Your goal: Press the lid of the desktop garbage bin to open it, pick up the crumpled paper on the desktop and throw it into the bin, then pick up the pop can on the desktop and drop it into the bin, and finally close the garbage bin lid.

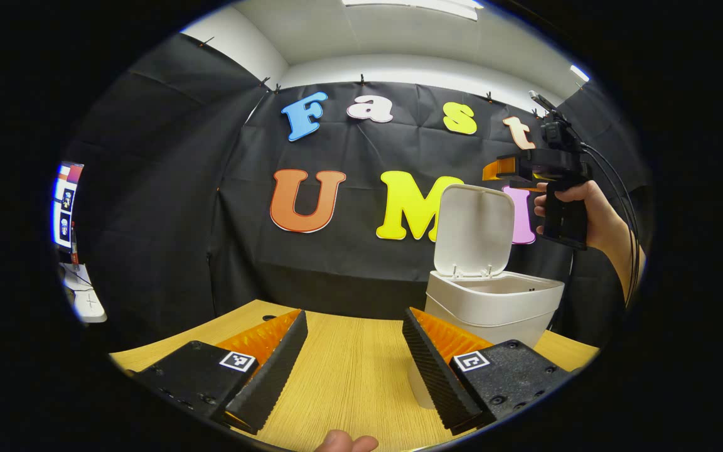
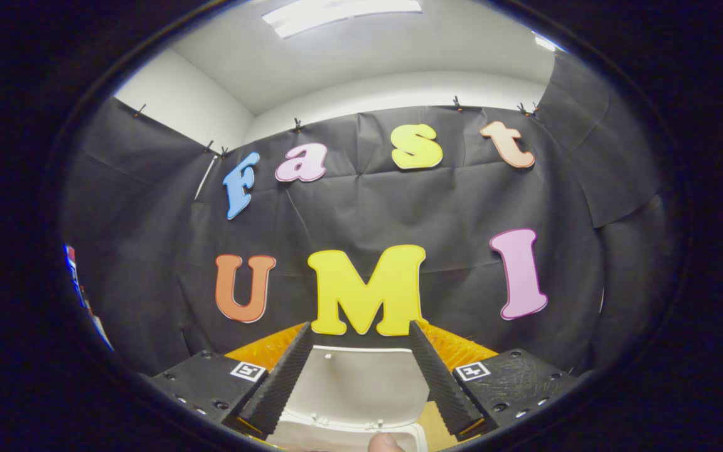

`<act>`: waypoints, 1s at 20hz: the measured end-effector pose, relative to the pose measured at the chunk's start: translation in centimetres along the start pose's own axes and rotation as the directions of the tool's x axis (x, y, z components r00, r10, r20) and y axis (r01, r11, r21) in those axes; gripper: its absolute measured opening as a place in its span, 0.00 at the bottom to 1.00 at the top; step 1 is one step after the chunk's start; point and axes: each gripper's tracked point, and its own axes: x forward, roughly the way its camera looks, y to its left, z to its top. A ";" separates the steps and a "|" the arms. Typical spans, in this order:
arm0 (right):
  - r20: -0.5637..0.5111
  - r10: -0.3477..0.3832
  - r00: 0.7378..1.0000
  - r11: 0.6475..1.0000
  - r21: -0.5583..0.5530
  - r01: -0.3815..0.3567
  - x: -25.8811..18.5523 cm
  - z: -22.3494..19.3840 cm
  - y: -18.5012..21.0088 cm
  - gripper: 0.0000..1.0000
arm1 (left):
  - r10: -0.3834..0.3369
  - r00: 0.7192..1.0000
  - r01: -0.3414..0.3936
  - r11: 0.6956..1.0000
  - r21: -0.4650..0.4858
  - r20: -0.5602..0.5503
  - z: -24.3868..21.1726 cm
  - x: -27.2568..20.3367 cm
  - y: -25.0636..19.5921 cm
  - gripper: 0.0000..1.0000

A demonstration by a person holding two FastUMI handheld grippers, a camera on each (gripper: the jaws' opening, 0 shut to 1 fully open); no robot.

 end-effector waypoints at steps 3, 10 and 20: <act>-0.007 0.007 1.000 1.000 -0.016 -0.007 1.0 -0.2 0.6 0.93 | -0.007 1.000 0.007 1.000 -0.003 -0.007 -0.1 0.3 -0.3 0.99; 0.012 -0.017 1.000 1.000 0.010 0.017 2.8 0.2 0.3 0.93 | 0.005 1.000 -0.005 1.000 -0.007 0.009 0.5 0.4 0.3 0.98; -0.065 -0.010 0.998 1.000 -0.018 0.009 2.2 -1.8 0.3 0.93 | -0.004 1.000 0.004 1.000 0.001 0.002 0.4 0.3 -0.5 0.98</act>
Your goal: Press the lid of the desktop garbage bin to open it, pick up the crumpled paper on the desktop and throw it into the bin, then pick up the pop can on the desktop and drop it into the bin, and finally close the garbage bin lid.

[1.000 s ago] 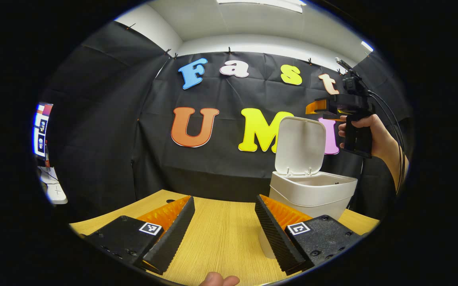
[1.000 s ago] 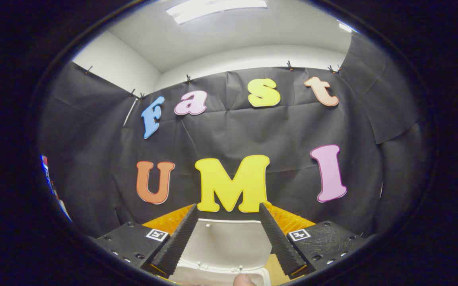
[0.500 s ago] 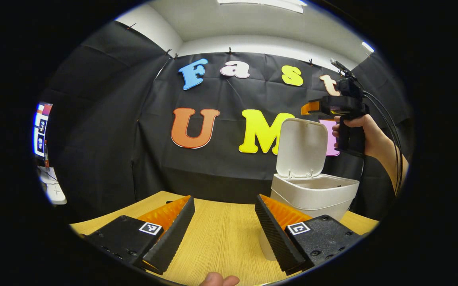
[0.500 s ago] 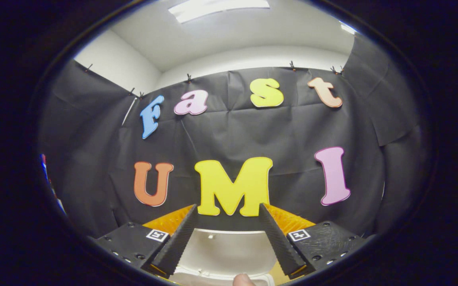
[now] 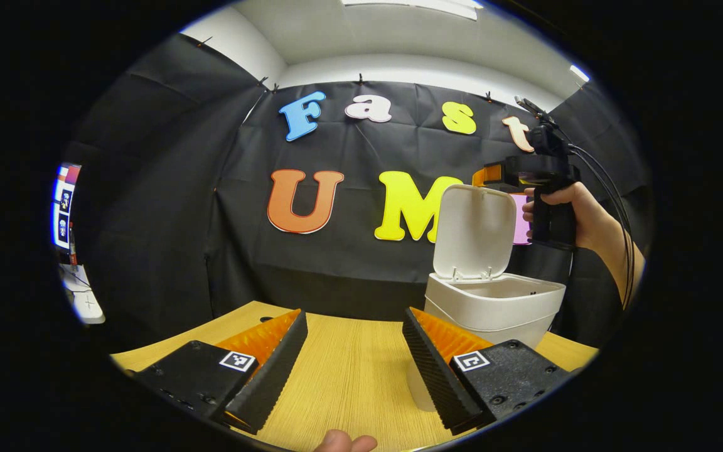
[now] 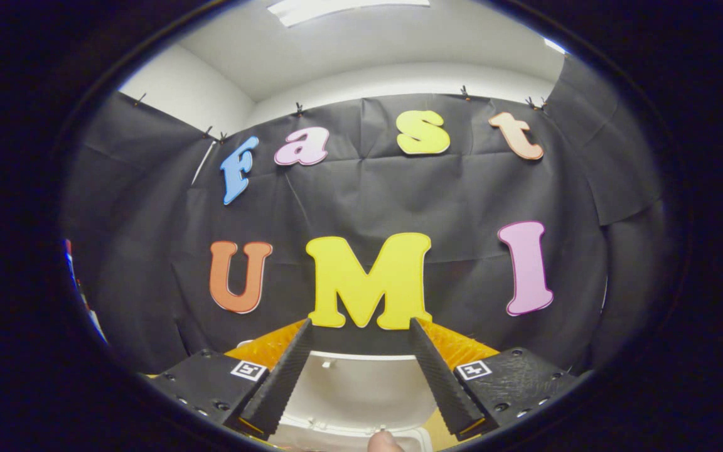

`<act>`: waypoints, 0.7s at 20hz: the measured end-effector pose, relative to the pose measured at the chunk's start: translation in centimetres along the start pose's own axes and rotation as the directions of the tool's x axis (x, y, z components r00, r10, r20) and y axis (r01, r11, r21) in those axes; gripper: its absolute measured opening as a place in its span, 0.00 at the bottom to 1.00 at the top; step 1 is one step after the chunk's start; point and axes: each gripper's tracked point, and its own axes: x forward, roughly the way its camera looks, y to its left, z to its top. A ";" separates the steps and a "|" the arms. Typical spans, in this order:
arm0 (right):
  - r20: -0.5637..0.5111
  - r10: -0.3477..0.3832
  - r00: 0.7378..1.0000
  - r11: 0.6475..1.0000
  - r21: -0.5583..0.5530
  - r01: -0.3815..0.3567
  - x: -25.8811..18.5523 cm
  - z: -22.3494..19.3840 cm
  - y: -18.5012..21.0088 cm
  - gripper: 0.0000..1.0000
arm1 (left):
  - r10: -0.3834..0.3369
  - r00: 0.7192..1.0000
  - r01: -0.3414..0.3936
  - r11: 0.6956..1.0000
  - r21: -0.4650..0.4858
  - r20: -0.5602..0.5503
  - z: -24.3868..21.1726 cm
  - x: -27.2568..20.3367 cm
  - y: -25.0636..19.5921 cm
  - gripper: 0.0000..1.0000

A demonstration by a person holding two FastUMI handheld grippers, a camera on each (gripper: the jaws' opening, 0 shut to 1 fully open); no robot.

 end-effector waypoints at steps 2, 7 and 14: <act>-0.020 0.005 1.000 1.000 -0.003 -0.005 -0.9 -0.1 0.0 0.94 | -0.002 1.000 0.002 1.000 -0.001 0.004 0.0 -0.1 -0.1 0.99; -0.096 0.035 0.995 0.999 -0.015 -0.036 -4.3 -1.1 0.6 0.94 | -0.003 1.000 0.003 1.000 -0.003 0.004 0.2 -0.5 -0.5 0.98; -0.216 0.094 0.972 0.992 -0.058 -0.108 -10.5 -5.0 2.0 0.93 | -0.010 1.000 0.009 1.000 0.020 0.025 0.6 -2.2 -1.9 0.98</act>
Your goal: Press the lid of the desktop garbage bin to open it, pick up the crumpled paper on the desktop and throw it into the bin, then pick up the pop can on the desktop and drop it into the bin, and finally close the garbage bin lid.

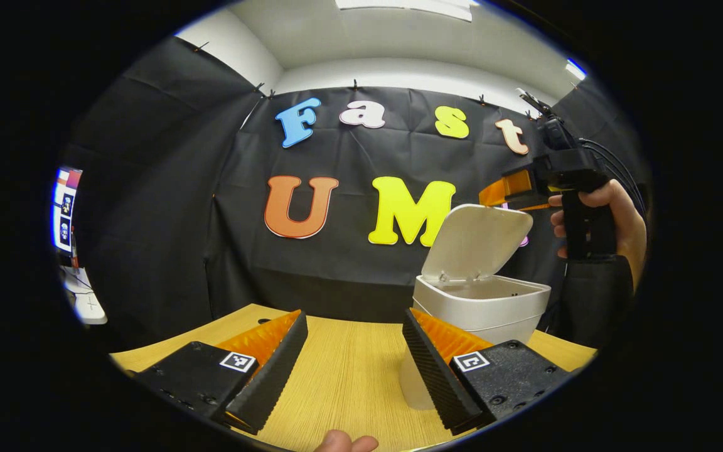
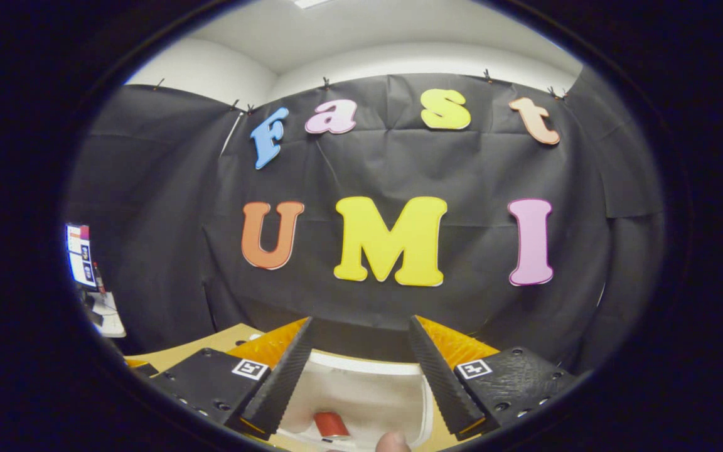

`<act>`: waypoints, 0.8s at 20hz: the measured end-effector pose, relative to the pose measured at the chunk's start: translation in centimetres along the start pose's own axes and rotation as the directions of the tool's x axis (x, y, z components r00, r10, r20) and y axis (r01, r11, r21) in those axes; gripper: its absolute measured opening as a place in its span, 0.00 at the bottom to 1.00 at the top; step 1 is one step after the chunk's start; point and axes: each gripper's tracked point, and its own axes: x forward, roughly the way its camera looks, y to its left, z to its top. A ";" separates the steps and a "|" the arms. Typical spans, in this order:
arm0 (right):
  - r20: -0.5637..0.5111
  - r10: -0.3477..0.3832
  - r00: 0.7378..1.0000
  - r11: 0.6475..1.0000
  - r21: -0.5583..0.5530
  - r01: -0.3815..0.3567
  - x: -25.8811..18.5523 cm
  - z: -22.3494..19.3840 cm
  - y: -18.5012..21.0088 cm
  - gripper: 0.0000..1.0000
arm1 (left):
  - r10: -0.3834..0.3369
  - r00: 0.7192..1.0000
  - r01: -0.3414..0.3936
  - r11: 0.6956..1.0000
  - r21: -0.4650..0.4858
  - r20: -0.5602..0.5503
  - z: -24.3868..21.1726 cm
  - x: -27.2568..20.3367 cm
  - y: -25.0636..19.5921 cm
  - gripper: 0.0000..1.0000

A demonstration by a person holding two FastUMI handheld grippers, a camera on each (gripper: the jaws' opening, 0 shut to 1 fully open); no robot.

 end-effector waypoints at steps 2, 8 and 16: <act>-0.015 0.004 1.000 1.000 -0.014 -0.004 -1.1 -1.4 0.2 0.93 | 0.003 1.000 -0.003 1.000 0.026 0.003 -0.1 -0.2 -0.3 0.98; -0.044 0.007 0.999 1.000 -0.005 -0.007 -3.3 -5.2 0.4 0.95 | -0.010 1.000 0.010 0.999 0.039 -0.012 -1.2 -0.7 -1.3 0.98; -0.061 0.003 0.998 1.000 0.014 -0.002 -4.5 -9.3 0.8 0.94 | -0.006 1.000 0.006 0.999 0.045 0.001 -0.8 -1.7 -1.4 0.98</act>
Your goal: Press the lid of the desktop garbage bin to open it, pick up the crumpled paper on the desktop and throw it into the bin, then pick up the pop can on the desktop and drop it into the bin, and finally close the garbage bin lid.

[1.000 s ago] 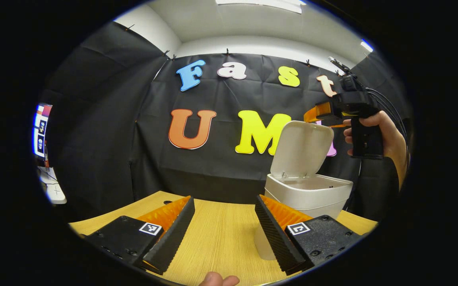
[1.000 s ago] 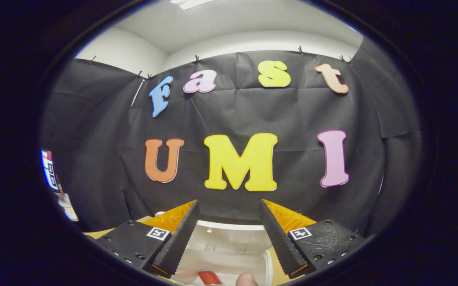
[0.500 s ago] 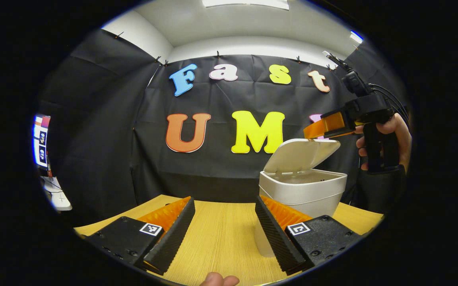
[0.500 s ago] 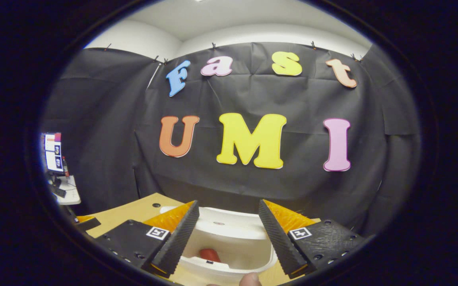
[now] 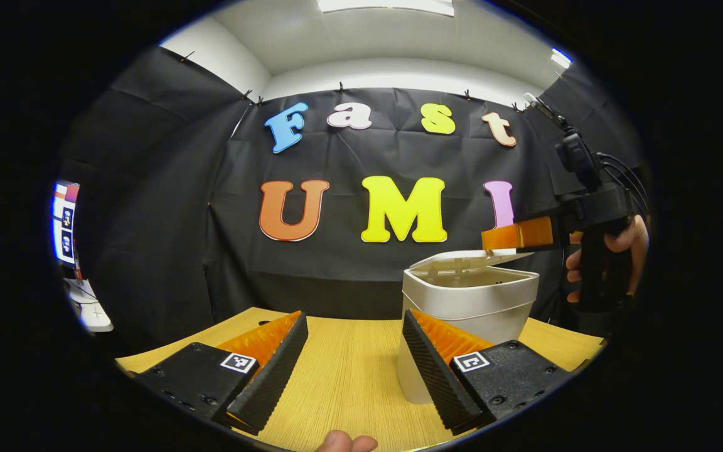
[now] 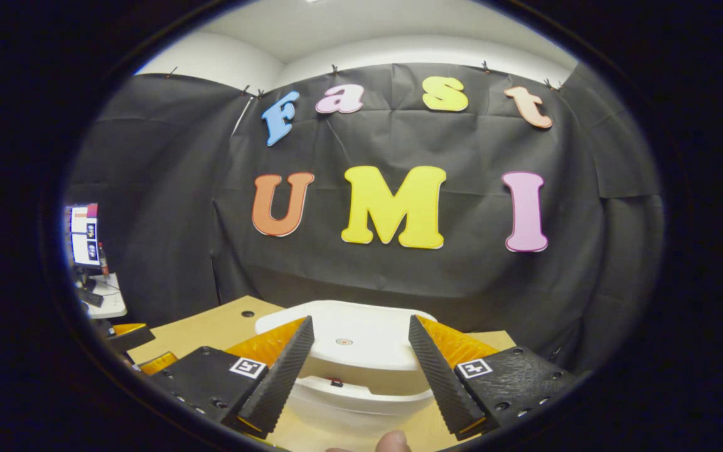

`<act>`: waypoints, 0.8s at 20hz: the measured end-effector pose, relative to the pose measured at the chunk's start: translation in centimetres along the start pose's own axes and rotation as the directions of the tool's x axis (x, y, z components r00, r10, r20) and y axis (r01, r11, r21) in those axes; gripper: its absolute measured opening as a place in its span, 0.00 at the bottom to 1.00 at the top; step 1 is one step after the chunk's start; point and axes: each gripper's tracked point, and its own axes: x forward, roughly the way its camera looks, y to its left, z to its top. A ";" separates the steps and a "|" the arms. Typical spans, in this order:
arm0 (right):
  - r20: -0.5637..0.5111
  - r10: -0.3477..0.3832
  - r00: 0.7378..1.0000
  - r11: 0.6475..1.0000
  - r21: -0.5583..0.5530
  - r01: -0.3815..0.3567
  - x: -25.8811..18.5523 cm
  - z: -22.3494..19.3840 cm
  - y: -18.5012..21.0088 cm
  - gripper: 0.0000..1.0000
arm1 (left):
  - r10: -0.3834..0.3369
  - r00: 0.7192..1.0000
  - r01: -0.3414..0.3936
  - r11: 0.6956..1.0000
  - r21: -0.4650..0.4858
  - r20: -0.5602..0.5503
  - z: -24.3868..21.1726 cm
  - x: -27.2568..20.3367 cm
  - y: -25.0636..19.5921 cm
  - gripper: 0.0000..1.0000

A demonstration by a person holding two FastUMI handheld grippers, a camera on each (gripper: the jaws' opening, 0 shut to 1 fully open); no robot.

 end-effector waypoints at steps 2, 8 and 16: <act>-0.021 0.010 1.000 0.999 0.032 -0.009 -0.1 -1.4 0.0 0.94 | 0.003 1.000 -0.003 1.000 -0.005 -0.002 -0.2 0.1 0.0 0.98; -0.040 0.011 0.999 0.999 0.047 -0.010 0.2 -3.2 0.3 0.96 | 0.013 1.000 -0.013 1.000 -0.007 -0.003 -0.3 0.1 0.3 0.98; -0.040 0.019 0.999 0.998 0.056 -0.017 0.1 -3.4 0.2 0.96 | 0.006 1.000 -0.006 1.000 -0.002 0.000 -0.3 0.4 -0.3 0.98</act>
